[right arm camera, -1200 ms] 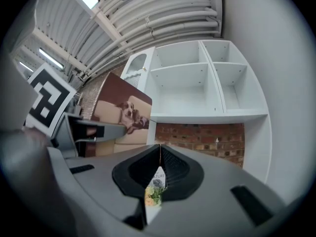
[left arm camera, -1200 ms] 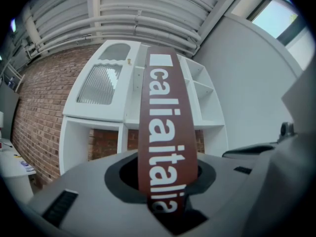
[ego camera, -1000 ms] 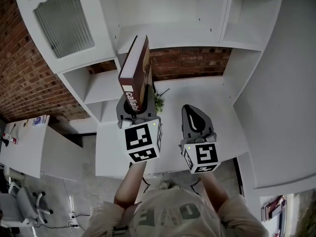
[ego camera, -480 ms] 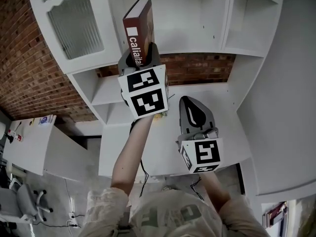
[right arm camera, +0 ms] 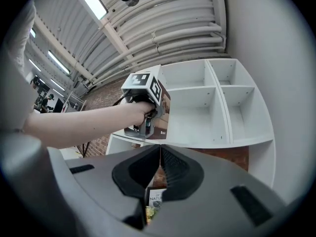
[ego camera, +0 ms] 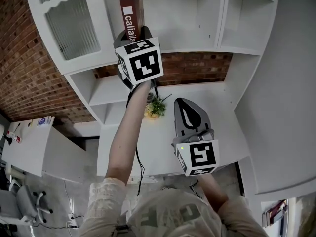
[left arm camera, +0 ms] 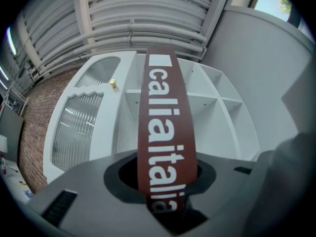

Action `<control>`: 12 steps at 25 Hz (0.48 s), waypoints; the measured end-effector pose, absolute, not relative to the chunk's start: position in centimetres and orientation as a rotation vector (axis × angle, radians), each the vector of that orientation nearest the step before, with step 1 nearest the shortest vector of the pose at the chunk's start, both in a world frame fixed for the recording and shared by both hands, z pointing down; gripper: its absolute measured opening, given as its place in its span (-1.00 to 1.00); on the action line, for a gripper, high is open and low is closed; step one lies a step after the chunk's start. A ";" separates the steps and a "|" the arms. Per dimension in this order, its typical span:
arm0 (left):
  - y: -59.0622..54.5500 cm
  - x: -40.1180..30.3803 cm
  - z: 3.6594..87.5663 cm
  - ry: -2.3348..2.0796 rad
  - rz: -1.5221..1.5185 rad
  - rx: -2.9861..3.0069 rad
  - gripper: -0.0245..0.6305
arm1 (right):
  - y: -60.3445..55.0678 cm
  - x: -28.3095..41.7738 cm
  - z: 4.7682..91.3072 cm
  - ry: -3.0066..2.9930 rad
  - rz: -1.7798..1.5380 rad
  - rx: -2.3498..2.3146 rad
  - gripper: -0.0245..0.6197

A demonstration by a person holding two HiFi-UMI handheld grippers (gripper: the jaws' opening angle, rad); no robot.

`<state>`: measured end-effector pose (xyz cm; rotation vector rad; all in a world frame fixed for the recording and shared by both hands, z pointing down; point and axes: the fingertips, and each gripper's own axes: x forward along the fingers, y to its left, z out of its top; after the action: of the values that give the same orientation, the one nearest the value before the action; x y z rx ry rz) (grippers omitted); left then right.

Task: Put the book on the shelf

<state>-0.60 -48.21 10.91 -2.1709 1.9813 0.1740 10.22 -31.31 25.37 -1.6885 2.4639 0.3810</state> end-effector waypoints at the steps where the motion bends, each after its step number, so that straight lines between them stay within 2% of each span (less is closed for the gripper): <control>1: -48.8 -0.6 11.2 1.990 0.155 -2.178 -0.45 | -31.3 10.3 25.4 2.462 0.379 -1.689 -0.87; 12: -53.7 0.4 11.3 2.036 0.070 -2.203 -0.45 | -32.6 11.6 27.2 2.453 0.287 -1.737 -0.87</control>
<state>0.42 -53.75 11.29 -2.2033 2.0361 0.0703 11.59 -32.63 27.20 -1.7367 2.4532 0.2869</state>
